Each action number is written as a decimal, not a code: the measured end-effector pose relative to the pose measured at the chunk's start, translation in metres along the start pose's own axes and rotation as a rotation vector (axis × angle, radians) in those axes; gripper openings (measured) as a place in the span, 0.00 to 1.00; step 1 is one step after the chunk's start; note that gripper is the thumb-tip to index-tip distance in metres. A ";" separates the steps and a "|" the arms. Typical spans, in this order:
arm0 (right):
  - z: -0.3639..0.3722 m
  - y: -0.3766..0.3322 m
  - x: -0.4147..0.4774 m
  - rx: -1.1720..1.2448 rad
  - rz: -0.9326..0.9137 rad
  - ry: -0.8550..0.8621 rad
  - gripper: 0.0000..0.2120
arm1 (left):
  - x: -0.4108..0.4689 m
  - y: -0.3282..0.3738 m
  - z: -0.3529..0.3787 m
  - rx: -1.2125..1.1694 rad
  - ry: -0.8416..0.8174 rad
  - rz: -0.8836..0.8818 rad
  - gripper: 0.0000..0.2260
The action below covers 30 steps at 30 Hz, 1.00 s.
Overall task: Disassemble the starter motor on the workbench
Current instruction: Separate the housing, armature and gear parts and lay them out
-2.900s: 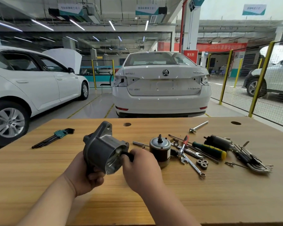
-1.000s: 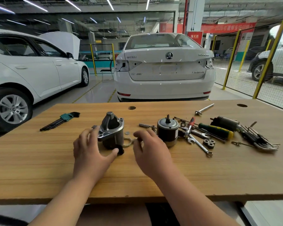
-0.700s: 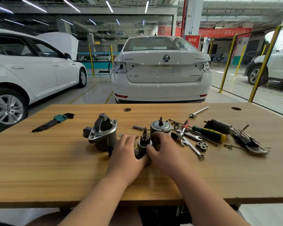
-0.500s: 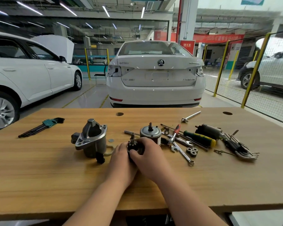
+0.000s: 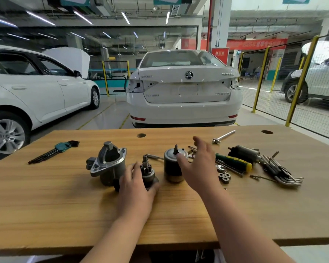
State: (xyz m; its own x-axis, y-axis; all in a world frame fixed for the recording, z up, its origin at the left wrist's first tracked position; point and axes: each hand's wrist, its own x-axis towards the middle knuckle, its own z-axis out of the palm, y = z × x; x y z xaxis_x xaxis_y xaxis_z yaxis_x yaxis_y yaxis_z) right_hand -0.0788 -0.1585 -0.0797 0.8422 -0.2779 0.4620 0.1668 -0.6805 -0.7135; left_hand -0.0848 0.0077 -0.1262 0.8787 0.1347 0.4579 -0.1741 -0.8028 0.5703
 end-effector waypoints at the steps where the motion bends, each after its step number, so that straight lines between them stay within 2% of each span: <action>1: -0.002 0.001 0.006 -0.047 0.020 -0.103 0.39 | -0.002 0.002 -0.001 0.012 0.023 0.012 0.39; 3: -0.001 -0.001 0.014 -0.127 0.005 -0.261 0.47 | -0.006 0.006 -0.005 0.061 0.092 0.073 0.39; 6: 0.007 -0.009 0.029 -0.242 -0.001 -0.427 0.52 | -0.010 0.009 -0.008 0.135 0.239 0.241 0.38; 8: 0.012 -0.014 0.035 -0.342 0.008 -0.468 0.51 | -0.013 0.011 -0.007 0.144 0.279 0.370 0.38; 10: 0.017 -0.017 0.037 -0.425 -0.006 -0.428 0.45 | -0.015 0.014 -0.001 0.131 0.210 0.441 0.36; 11: 0.020 -0.017 0.035 -0.443 -0.012 -0.383 0.42 | -0.017 0.016 0.003 0.085 0.149 0.415 0.35; 14: 0.030 -0.018 0.030 -0.463 0.029 -0.289 0.38 | -0.021 0.033 0.016 -0.239 0.000 0.148 0.33; 17: 0.039 -0.026 0.028 -0.440 0.141 -0.315 0.40 | -0.018 0.049 0.027 -0.393 -0.104 0.022 0.39; 19: 0.040 -0.033 0.032 -0.344 0.192 -0.363 0.38 | -0.013 0.055 0.031 -0.504 -0.107 -0.036 0.41; 22: 0.036 -0.034 0.038 -0.325 0.113 -0.497 0.29 | -0.012 0.055 0.038 -0.342 -0.087 -0.079 0.48; 24: 0.023 -0.023 0.042 -0.297 0.018 -0.406 0.22 | -0.014 0.056 0.042 -0.276 -0.073 -0.097 0.49; 27: -0.004 0.012 0.055 -0.303 0.118 -0.138 0.16 | -0.016 0.058 0.046 -0.167 -0.043 -0.079 0.48; 30: -0.020 0.046 0.062 -0.519 0.262 -0.193 0.16 | -0.016 0.060 0.046 -0.121 -0.032 -0.085 0.47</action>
State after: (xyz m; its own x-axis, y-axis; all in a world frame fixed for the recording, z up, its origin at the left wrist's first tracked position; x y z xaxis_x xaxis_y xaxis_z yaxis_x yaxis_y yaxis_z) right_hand -0.0292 -0.2206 -0.0726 0.9074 -0.3855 0.1673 -0.2887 -0.8611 -0.4186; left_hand -0.0891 -0.0699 -0.1306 0.9060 0.1788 0.3837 -0.1492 -0.7134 0.6847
